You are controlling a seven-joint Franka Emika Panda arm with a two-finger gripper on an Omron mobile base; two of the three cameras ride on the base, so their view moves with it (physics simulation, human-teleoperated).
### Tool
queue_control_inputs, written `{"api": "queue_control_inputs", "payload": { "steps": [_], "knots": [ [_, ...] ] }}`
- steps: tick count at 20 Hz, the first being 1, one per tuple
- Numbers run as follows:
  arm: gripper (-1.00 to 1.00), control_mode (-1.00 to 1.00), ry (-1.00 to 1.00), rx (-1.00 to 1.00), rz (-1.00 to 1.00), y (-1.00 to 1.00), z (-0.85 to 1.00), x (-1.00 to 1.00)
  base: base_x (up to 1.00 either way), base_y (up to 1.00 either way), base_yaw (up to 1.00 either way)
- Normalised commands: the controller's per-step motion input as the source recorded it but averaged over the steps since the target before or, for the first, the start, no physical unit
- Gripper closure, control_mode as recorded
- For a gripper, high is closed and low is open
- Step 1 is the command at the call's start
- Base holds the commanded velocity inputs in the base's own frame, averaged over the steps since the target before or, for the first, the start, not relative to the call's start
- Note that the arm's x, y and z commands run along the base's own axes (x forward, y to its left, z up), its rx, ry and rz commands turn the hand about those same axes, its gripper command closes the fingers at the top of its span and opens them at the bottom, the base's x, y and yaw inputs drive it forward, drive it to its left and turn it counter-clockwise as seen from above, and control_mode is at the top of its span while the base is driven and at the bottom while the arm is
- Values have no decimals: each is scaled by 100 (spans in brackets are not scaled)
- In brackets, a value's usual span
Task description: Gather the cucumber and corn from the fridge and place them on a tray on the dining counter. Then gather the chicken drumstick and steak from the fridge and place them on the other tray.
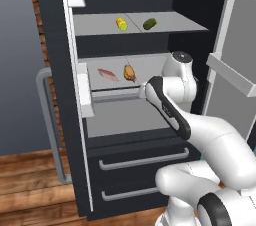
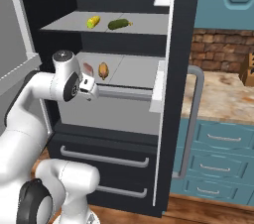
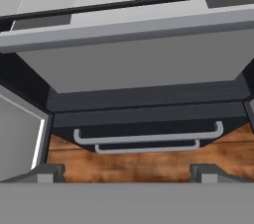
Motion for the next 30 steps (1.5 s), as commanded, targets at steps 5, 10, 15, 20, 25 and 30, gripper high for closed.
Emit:
{"api": "queue_control_inputs", "payload": {
  "steps": [5, 10, 15, 20, 25, 30],
  "knots": [
    [-100, 100, 0, 0, 0, 0, 0, 0, 0, 0, 0],
    [-100, 100, 0, 0, 0, 0, 0, 0, 53, 8, 0],
    [-100, 100, 0, 0, 0, 0, 0, 0, 35, 1, 0],
    [-100, 100, 0, 0, 0, 0, 0, 0, 7, 1, 0],
    [-100, 100, 0, 0, 0, 0, 0, 0, 0, 0, 0],
    [-100, 100, 0, 0, 0, 0, 0, 0, 0, 0, 0]
  ]
}}
